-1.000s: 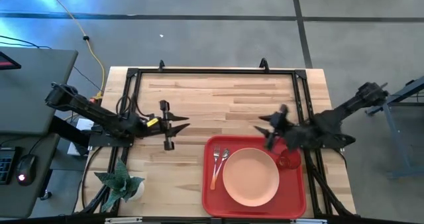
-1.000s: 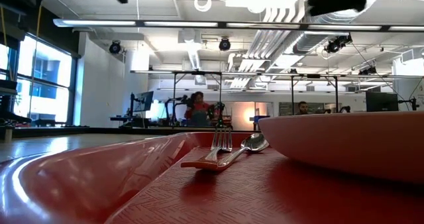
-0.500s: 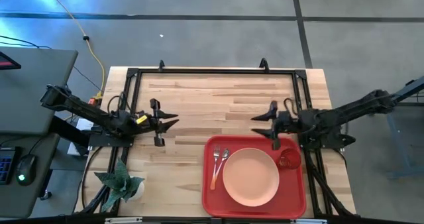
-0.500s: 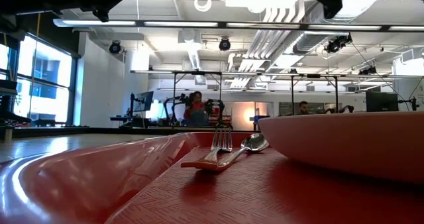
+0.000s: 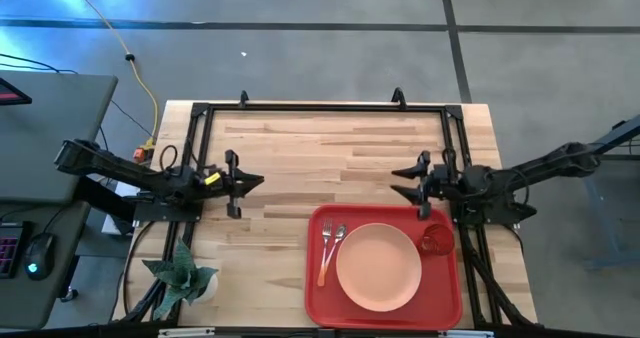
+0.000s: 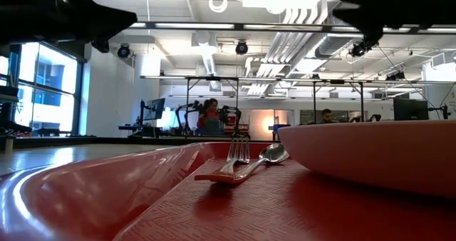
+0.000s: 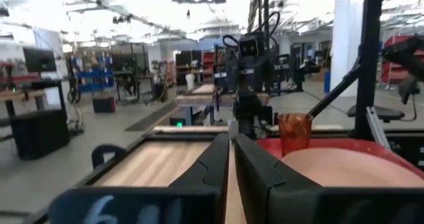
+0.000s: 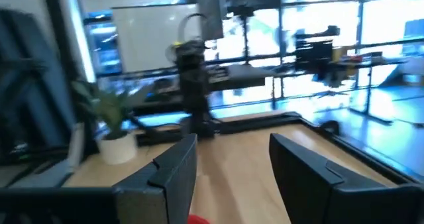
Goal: Pick and place plate/cup/fork/spoon on tray
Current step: Return to Home Position
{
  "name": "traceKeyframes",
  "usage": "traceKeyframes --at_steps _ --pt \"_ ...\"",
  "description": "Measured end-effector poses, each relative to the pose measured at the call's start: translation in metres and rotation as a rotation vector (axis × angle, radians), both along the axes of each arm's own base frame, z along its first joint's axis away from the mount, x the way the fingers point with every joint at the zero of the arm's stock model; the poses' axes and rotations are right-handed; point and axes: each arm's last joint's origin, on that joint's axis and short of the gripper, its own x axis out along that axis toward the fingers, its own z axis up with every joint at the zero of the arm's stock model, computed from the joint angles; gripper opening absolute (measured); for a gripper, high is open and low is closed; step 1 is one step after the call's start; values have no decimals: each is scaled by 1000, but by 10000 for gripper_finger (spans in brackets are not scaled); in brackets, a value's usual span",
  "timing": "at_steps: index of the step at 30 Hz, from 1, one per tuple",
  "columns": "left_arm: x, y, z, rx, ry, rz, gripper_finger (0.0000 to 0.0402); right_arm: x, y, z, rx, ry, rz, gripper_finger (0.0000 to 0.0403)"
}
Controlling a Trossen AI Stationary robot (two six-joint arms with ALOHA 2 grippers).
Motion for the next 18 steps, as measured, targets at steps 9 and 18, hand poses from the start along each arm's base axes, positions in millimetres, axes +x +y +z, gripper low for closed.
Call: traceKeyframes --at_steps 9,18 --pt "-5 1 -2 -45 35 -10 1 -17 -19 -25 23 23 -79 179" --pt "-17 2 0 -56 37 -46 0 -42 -22 -23 66 -41 -52 179"
